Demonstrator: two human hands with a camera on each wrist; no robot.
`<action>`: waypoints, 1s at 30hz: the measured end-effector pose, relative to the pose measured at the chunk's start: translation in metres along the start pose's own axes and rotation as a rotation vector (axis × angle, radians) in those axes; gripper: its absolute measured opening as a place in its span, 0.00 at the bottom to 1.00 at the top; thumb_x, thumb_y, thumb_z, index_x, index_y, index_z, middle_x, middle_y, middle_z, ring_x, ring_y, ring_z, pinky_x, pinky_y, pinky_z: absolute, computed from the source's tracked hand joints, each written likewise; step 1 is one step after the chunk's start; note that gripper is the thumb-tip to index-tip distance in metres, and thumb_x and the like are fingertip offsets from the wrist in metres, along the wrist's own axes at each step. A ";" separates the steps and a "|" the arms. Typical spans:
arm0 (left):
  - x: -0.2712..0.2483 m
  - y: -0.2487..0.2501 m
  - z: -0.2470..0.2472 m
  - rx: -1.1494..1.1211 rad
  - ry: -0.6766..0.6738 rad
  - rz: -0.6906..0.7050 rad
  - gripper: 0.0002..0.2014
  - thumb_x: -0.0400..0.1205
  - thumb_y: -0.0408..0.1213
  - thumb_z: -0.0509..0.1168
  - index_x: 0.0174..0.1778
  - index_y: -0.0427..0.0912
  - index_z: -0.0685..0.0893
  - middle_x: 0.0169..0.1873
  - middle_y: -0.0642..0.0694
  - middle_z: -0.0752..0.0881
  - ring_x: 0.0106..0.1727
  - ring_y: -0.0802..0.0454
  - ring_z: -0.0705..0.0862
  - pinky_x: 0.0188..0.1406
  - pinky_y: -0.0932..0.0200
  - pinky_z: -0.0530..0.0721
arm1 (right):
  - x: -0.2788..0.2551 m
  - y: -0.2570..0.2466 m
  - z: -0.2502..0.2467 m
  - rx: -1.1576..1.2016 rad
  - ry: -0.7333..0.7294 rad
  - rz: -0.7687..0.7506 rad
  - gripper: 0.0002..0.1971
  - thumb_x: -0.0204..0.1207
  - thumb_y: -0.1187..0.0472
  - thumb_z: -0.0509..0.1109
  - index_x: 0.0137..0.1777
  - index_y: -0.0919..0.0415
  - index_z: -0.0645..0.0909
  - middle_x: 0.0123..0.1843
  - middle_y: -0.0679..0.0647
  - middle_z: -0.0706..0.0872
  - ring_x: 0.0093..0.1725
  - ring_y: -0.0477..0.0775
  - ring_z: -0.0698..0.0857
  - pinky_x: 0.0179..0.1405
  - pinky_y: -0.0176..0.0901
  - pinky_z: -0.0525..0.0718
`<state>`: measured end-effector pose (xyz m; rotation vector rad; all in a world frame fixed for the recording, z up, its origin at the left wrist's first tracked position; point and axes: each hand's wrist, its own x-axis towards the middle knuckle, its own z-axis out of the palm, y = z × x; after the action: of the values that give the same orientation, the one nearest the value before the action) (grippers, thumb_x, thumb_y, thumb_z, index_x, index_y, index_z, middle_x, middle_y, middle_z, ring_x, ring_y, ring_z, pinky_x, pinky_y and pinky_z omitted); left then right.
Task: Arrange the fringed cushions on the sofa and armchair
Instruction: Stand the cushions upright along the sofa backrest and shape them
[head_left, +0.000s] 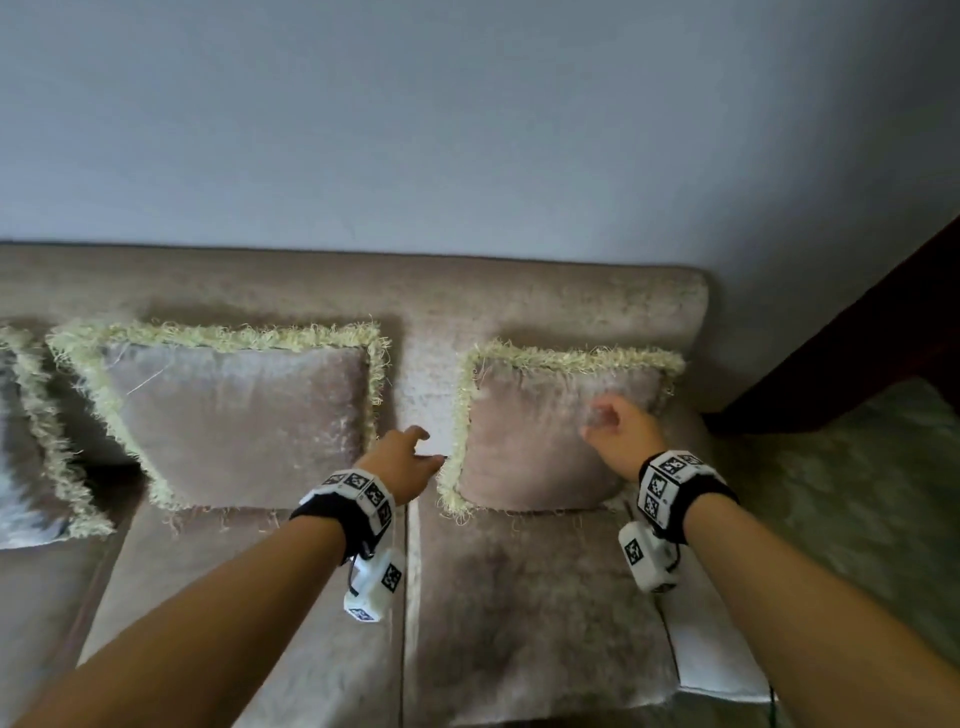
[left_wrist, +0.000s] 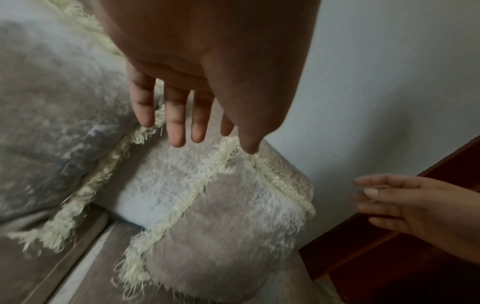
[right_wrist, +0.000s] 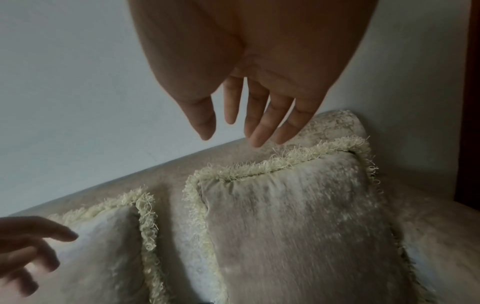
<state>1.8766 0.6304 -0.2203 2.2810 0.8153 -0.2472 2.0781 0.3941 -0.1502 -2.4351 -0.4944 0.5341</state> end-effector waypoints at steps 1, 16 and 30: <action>-0.004 0.003 0.010 0.004 0.002 -0.010 0.28 0.79 0.61 0.62 0.71 0.48 0.74 0.61 0.46 0.85 0.52 0.50 0.86 0.57 0.50 0.85 | 0.006 0.007 -0.001 -0.017 -0.028 -0.018 0.20 0.77 0.61 0.75 0.68 0.58 0.79 0.63 0.56 0.83 0.58 0.54 0.81 0.59 0.45 0.79; 0.113 0.021 0.090 -0.014 -0.057 -0.107 0.33 0.81 0.55 0.65 0.81 0.48 0.64 0.74 0.39 0.67 0.71 0.41 0.75 0.72 0.47 0.74 | 0.120 0.052 0.029 -0.296 -0.200 -0.114 0.29 0.77 0.52 0.73 0.77 0.47 0.70 0.76 0.54 0.73 0.76 0.59 0.72 0.75 0.55 0.71; 0.223 -0.021 0.198 -0.319 0.111 -0.196 0.65 0.59 0.64 0.80 0.74 0.80 0.30 0.76 0.38 0.63 0.77 0.37 0.64 0.75 0.35 0.70 | 0.270 0.086 0.095 -0.881 -0.338 -0.496 0.60 0.64 0.24 0.68 0.83 0.39 0.29 0.88 0.60 0.46 0.87 0.65 0.46 0.83 0.71 0.42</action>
<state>2.0483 0.6181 -0.4645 1.9314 1.0571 -0.0719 2.2816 0.4973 -0.3437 -2.8332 -1.7223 0.5845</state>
